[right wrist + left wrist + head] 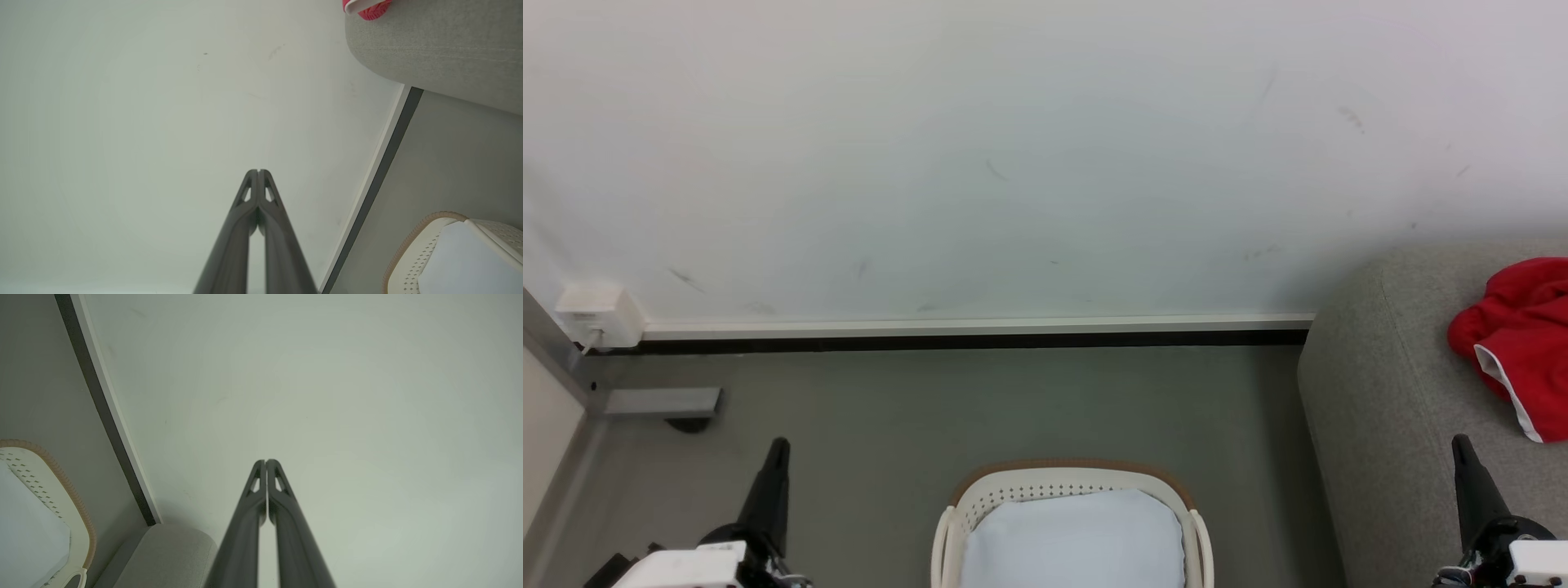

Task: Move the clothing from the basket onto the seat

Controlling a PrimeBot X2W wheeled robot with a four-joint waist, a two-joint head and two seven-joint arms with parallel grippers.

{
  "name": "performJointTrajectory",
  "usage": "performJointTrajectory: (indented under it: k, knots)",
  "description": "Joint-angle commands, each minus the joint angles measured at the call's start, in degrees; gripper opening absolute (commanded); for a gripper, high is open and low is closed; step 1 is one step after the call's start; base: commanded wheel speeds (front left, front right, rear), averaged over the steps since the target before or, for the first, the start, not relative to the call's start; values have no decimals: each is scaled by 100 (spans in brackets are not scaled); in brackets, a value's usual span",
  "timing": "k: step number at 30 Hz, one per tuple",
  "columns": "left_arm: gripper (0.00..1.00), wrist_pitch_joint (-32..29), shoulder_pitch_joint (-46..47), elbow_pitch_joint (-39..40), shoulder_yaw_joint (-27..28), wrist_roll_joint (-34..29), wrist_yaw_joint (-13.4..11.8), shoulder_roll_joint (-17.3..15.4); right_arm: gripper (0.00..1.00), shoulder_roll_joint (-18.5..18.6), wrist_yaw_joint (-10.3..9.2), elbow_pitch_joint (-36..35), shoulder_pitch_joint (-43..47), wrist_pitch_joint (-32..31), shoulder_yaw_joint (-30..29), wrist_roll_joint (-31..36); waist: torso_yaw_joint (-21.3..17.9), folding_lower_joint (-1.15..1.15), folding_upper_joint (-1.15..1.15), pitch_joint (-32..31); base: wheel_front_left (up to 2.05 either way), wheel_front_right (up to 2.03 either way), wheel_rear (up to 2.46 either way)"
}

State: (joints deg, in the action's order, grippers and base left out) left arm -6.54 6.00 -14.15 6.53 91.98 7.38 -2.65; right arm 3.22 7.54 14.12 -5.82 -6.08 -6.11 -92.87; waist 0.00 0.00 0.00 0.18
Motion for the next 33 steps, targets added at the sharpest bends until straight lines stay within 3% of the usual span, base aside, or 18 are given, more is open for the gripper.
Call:
performJointTrajectory:
  k: [1, 33]
  knots:
    - [0, -22, 47, 19, 9, 77, 24, -42, 0, -10, -10, -26, -68, -33, -22, 25, 0, 0, 0, 0, 0, 0, 0]
    - [0, -21, 46, 20, 8, 78, 24, -41, 0, -21, -10, -25, -70, -35, -41, 48, 0, 0, 0, 0, 0, 0, 0]
